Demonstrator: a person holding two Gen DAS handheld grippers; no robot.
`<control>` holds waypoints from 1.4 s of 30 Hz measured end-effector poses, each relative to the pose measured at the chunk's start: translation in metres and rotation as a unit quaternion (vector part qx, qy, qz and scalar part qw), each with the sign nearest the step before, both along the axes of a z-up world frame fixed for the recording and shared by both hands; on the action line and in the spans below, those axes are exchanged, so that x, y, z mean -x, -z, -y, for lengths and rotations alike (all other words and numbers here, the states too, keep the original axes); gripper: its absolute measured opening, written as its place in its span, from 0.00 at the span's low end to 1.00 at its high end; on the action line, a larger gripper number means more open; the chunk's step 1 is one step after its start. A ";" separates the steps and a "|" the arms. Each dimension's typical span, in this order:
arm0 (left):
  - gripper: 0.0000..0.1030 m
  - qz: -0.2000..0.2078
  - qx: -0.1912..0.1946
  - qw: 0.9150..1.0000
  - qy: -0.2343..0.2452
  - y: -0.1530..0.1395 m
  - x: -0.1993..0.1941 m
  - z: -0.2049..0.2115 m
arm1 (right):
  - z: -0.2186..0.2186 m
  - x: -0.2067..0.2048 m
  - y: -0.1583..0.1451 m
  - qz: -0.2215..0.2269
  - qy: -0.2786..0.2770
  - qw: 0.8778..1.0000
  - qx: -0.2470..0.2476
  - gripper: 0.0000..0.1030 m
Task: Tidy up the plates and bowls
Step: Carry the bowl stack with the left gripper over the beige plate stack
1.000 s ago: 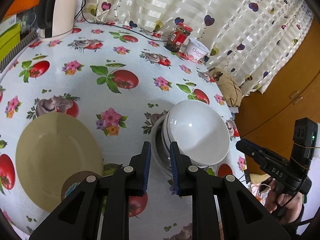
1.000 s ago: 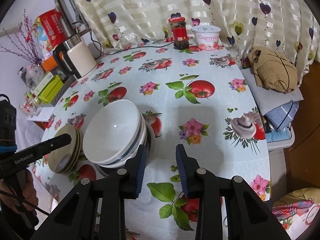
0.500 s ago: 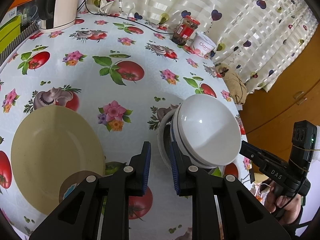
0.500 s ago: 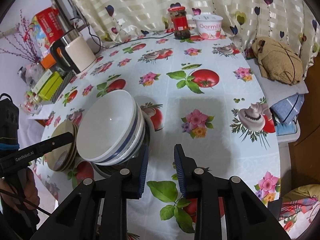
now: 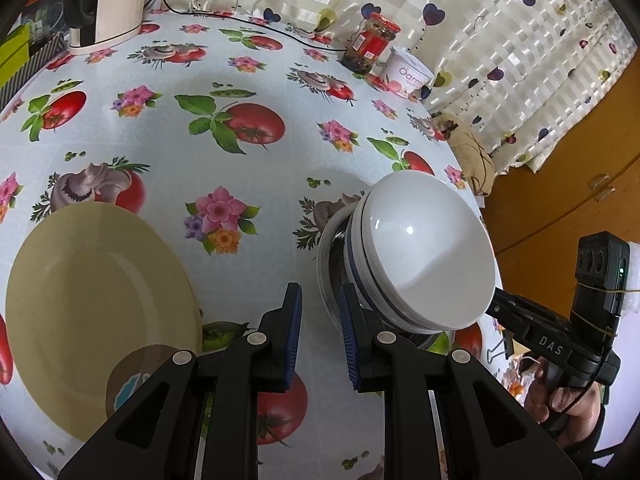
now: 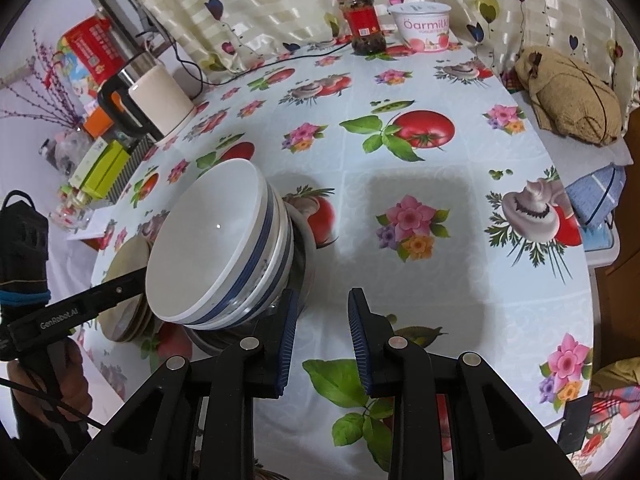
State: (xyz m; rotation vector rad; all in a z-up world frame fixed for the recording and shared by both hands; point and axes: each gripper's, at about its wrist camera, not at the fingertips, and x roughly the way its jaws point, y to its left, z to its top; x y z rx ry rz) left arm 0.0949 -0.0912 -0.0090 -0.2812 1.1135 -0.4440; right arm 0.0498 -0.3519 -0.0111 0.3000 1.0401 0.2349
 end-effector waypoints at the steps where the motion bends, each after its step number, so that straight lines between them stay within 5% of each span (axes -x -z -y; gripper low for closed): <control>1: 0.20 -0.002 0.001 1.000 0.001 0.001 0.000 0.001 | 0.000 0.000 0.001 -0.001 -0.001 1.000 -0.001 0.25; 42: 0.12 -0.002 -0.015 0.999 0.028 0.015 -0.014 0.018 | -0.013 -0.019 0.017 -0.017 -0.027 0.999 -0.023 0.13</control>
